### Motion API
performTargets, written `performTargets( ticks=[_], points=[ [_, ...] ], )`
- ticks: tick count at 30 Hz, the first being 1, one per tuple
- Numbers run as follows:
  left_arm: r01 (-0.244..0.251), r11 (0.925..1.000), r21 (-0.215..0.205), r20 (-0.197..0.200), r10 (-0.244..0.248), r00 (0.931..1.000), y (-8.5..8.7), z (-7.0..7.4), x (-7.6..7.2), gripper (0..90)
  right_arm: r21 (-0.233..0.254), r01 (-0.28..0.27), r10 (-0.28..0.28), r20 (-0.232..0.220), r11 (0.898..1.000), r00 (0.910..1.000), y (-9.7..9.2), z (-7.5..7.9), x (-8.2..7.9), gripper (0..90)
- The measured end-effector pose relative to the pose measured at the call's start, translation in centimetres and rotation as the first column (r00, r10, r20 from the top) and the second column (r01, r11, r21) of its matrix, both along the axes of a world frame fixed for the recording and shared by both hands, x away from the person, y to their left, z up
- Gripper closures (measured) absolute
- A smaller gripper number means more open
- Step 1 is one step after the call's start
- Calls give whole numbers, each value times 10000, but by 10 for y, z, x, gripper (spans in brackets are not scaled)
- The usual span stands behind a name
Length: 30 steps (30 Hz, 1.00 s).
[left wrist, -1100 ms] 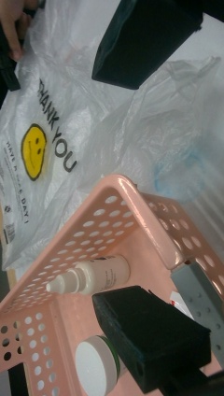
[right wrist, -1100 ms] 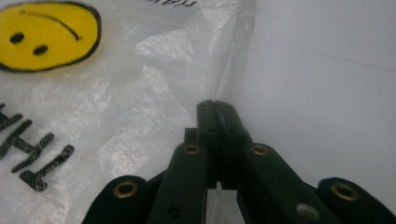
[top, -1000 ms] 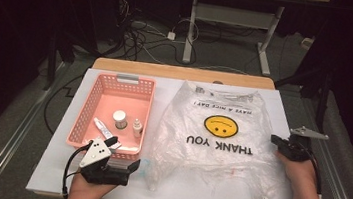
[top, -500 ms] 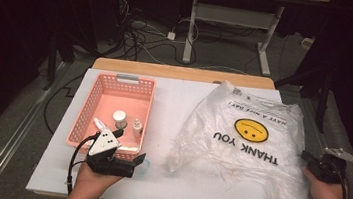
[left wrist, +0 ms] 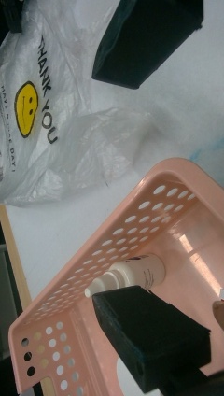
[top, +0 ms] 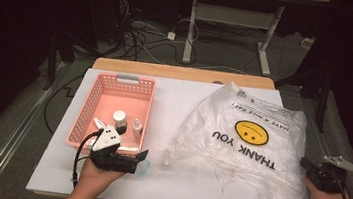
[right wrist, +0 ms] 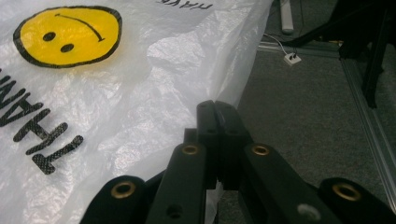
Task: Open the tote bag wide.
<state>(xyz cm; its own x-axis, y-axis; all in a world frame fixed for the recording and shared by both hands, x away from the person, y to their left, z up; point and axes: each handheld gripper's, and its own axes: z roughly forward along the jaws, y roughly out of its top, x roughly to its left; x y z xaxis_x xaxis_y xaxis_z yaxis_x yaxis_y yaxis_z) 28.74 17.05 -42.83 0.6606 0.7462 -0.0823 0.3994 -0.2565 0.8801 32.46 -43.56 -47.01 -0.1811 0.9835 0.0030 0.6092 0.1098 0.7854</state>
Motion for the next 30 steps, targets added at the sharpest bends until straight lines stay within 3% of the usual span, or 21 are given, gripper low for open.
performTargets(
  ticks=[9, 20, 30],
  points=[
    [134, 9999, -51, -19, -134, 9999, 1, 0, -1, 0, -176, -436, 435, -70, 9989, 9990, 17, 1, -15, 886],
    [138, 9997, -195, -82, -139, 9999, 2, -3, 1, 0, 120, -494, 496, -196, 9987, 9986, 27, -1, -37, 884],
    [199, 9991, -369, -123, -204, 9997, 1, -3, -1, 0, 317, -747, 752, -139, 9967, 9971, 35, 0, -66, 876]
  ],
)
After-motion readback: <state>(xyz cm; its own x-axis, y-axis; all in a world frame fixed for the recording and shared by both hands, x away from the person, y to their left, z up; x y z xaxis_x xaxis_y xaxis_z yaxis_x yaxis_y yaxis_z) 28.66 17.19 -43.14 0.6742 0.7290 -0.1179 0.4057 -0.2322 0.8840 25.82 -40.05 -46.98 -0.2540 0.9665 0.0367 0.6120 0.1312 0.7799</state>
